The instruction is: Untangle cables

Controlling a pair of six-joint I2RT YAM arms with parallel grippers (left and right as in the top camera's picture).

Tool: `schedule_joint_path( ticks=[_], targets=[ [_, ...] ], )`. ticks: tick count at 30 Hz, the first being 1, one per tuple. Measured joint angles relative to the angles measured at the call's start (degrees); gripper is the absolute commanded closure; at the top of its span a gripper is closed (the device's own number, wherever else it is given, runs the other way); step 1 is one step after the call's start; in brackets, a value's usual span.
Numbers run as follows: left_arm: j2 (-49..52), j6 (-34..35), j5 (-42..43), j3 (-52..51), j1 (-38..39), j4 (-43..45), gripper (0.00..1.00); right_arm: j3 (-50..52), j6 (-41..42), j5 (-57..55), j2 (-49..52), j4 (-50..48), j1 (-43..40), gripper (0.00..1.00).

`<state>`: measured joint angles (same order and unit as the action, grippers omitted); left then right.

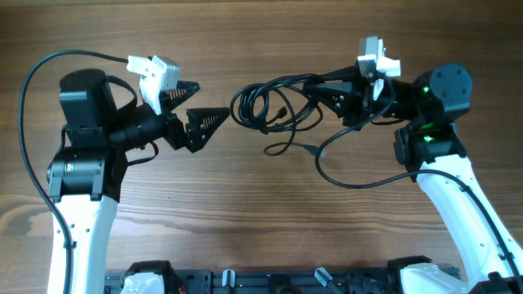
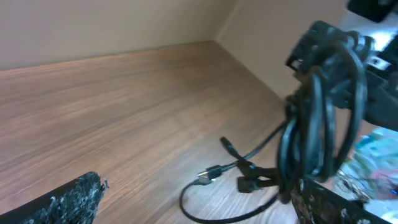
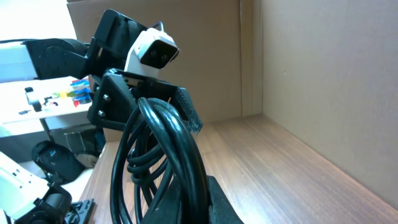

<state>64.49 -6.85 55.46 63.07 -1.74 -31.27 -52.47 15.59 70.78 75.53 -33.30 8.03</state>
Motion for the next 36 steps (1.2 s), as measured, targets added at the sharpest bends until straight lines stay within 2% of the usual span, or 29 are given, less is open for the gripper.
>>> schedule_joint_path(
  ticks=[8,16,23,27,28,29,31,32,35,36],
  targets=[
    [2.08,-1.07,3.65,0.0,0.7,0.0,0.0,0.0,0.02,0.15,0.0,0.02,0.0,0.96],
    [2.43,-4.04,4.46,0.0,5.99,0.46,0.0,0.0,0.02,0.15,0.0,0.02,0.0,0.96],
    [2.43,-5.11,4.48,0.0,6.84,0.81,0.0,0.0,0.02,-0.48,0.0,2.36,0.0,0.96],
    [2.43,-5.16,4.48,0.0,6.84,0.9,0.07,0.0,0.04,-1.9,0.0,4.31,0.0,0.96],
    [2.43,-5.33,4.48,0.0,6.84,1.11,0.1,0.0,0.04,-2.08,0.0,4.35,0.0,0.96],
    [2.43,-5.38,4.46,0.0,6.84,1.44,0.23,0.0,0.04,-2.25,0.0,4.42,0.0,0.96],
    [2.43,-5.73,4.48,0.0,6.84,1.86,0.67,0.0,0.04,-2.43,0.0,4.52,0.0,0.96],
    [2.43,-5.9,4.46,0.0,6.84,2.03,0.85,0.0,0.04,-2.47,0.0,4.55,0.0,0.96],
    [2.43,-6.38,4.39,0.0,6.84,2.14,0.84,0.0,0.04,-2.71,0.0,4.55,0.0,0.95],
    [2.43,-6.51,4.35,0.0,6.84,2.19,0.89,0.0,0.04,-2.75,0.0,4.55,0.0,0.96]
  ],
)
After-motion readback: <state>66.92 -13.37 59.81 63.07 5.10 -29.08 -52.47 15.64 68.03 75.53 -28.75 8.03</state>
